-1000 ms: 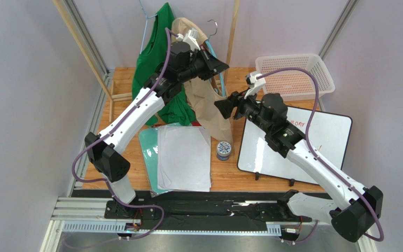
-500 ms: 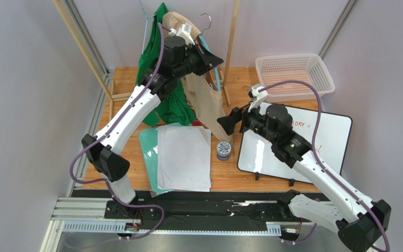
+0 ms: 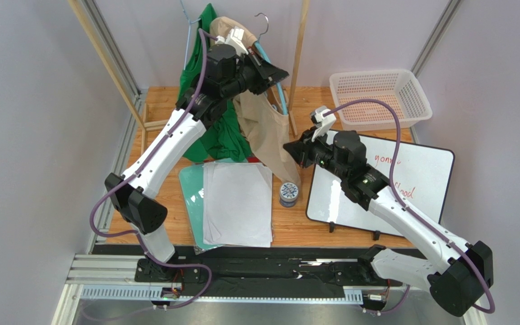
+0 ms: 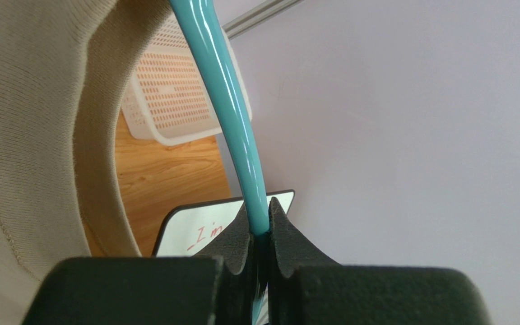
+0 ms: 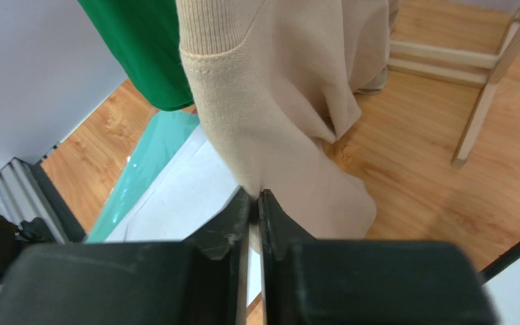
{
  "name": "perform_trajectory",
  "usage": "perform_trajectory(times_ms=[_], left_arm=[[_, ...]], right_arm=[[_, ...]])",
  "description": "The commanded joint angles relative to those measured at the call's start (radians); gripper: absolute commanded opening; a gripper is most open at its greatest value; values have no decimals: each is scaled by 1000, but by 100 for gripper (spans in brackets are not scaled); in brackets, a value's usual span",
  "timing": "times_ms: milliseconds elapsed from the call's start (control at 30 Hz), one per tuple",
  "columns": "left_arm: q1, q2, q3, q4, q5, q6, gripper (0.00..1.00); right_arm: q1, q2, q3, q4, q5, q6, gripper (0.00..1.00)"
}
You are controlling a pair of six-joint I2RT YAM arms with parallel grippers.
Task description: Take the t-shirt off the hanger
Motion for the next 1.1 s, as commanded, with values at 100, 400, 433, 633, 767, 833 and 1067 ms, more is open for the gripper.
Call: perform_trajectory(times_ms=[100,400,433,633,767,833,1067], left_arm=[[13,-34,32,215,3,-111,0],[20,-51,-11,338,-28,-236,0],[25,-51,2,338,-25,-242,0],[40,-63,16,376,-9,-273,0],[54,-64,14,401,8,-300,0],[59,-62,11,410,17,-308,0],[76,-57,9,411,54,-308,0]], right_arm=[[-3,-33,-16,84,29,37,0],[-2,-98,-122,171,118,100,0],[-2,-99,-128,183,124,103,0],[-2,-130,-197,289,136,112,0],[-2,-176,-287,389,162,135,0],[-2,-177,-308,424,165,141,0],[-3,-187,-370,555,207,151,0]])
